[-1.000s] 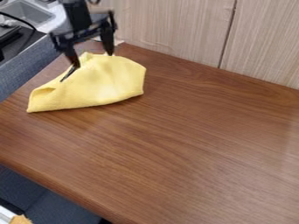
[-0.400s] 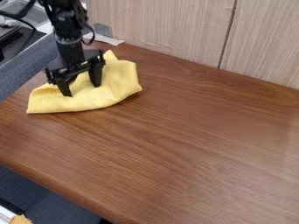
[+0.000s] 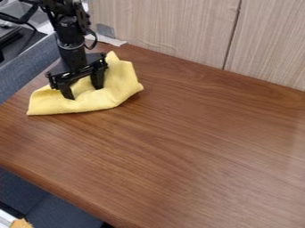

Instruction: Move the cloth from left to right

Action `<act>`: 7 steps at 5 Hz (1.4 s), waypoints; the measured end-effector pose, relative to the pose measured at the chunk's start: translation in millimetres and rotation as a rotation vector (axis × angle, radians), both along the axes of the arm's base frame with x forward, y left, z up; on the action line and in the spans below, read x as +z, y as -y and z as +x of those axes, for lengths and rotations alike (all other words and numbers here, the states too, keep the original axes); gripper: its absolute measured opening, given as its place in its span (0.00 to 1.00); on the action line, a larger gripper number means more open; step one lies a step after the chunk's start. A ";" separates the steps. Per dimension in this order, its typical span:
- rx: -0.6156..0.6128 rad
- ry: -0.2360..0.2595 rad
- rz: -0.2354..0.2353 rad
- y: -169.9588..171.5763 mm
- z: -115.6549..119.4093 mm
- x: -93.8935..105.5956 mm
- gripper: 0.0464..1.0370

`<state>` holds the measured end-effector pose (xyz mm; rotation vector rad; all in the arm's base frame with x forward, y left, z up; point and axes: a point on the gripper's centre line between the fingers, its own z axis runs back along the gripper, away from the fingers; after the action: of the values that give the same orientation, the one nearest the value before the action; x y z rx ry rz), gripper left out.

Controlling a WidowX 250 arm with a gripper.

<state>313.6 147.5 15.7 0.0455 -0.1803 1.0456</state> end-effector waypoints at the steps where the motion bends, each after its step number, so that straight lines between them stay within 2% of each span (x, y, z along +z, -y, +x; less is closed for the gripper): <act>1: -0.005 0.024 -0.036 15.7 0.3 0.9 0.96; 3: -0.191 0.006 -0.094 85.5 -2.5 3.3 0.96; 5: -0.409 -0.020 -0.107 144.1 -35.1 3.7 0.96; 6: -0.433 -0.020 -0.112 153.1 -43.3 10.2 0.96; 7: -0.425 0.003 -0.115 154.1 -40.2 21.8 0.96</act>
<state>273.4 -6.6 37.4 -0.0958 -0.1248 0.6306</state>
